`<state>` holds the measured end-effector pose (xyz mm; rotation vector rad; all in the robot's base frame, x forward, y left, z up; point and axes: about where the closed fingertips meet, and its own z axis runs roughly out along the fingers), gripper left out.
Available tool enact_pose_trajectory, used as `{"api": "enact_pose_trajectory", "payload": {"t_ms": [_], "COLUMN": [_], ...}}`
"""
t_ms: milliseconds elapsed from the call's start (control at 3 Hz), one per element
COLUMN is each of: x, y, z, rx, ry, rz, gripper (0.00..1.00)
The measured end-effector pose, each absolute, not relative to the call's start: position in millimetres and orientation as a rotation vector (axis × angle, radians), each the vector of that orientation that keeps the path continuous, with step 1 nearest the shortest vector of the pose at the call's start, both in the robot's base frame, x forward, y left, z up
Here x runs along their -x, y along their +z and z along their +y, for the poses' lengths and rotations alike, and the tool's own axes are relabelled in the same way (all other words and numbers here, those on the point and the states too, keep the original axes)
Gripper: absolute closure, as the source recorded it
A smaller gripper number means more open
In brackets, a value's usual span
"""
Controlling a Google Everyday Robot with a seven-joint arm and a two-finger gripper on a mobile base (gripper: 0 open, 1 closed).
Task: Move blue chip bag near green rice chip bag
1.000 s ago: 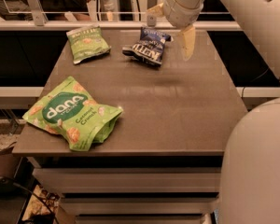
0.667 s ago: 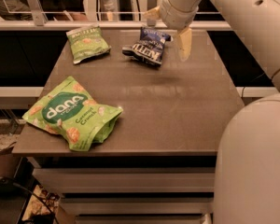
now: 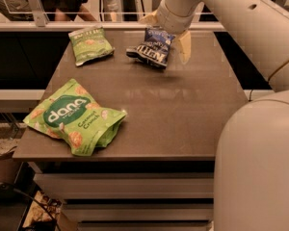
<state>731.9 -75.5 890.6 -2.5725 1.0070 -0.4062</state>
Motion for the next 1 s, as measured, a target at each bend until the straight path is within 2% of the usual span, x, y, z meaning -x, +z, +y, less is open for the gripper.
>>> {"api": "enact_pose_trajectory", "payload": {"t_ms": [1000], "x": [-755], "y": [870], "z": [-60], "rx": [2.576], "ry": [-0.394], "rz": [0.880], "gripper": [0.00]}}
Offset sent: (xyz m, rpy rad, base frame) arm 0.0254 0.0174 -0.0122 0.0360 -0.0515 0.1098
